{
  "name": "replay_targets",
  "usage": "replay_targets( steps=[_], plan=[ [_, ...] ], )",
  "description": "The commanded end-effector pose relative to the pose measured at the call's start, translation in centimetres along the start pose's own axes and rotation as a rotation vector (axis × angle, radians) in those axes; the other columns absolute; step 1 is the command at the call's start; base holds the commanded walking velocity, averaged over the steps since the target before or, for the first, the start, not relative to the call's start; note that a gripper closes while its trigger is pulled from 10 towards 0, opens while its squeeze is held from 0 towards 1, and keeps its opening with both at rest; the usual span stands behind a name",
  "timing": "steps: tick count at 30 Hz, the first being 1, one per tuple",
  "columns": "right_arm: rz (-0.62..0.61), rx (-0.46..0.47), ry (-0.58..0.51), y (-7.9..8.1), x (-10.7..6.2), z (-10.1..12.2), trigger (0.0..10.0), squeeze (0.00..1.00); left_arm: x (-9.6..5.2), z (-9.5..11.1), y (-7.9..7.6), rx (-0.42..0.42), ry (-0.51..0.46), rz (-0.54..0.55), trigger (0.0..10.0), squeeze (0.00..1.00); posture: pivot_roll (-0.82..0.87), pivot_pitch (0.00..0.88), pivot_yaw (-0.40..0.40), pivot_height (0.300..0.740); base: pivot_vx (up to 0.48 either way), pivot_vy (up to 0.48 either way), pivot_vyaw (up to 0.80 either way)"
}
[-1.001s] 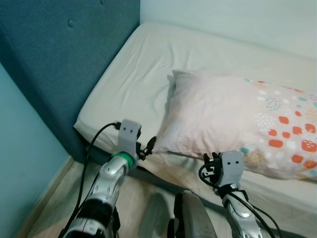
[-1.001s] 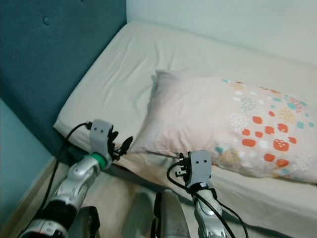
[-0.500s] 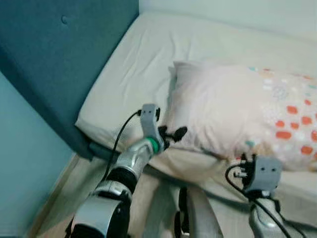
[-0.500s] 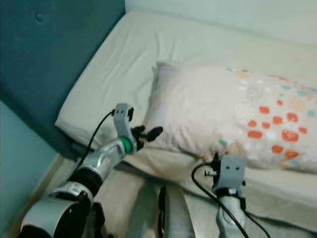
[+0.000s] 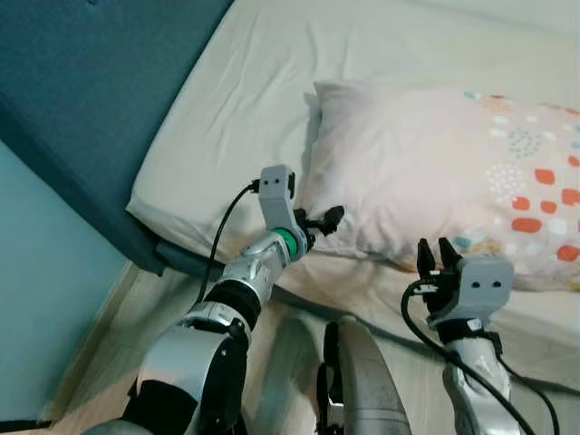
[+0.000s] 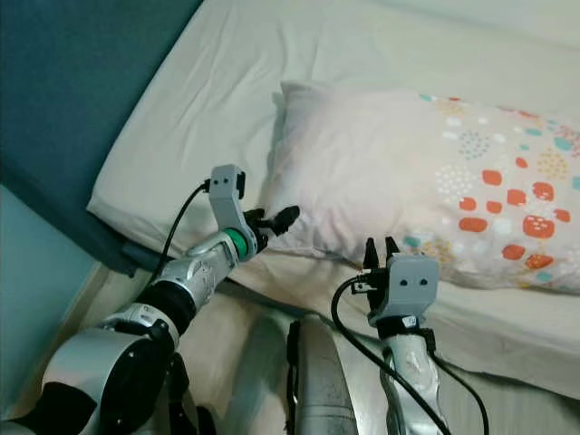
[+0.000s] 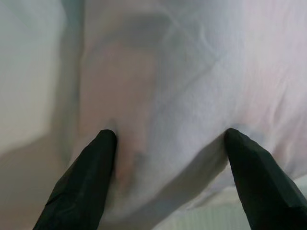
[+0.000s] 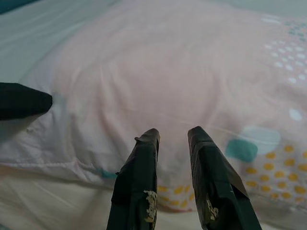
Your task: Clean up the room
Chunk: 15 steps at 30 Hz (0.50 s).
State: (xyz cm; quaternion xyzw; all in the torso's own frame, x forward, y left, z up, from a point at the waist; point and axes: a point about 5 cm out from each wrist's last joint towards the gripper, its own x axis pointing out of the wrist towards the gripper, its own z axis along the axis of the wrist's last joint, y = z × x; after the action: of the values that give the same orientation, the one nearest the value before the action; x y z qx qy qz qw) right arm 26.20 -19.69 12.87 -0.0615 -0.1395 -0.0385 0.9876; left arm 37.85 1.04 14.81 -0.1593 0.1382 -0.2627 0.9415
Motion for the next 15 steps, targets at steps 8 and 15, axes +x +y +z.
replay_targets(
  steps=[8, 15],
  plan=[
    [-0.021, 0.005, 0.019, -0.7, -0.5, 0.8, 10.0, 0.0, 0.6, -3.1, -4.1, -0.186, 0.064, -0.091, 4.7, 0.0, -0.29, 0.362, 0.08, 0.595, 0.0, 0.0, 0.0],
    [-0.02, 0.007, 0.027, -0.7, -0.4, 0.8, 10.0, 0.0, 0.9, -1.5, -4.1, -0.162, 0.001, -0.075, 0.0, 0.0, -0.31, 0.349, 0.069, 0.595, 0.0, 0.0, 0.0]
  ],
)
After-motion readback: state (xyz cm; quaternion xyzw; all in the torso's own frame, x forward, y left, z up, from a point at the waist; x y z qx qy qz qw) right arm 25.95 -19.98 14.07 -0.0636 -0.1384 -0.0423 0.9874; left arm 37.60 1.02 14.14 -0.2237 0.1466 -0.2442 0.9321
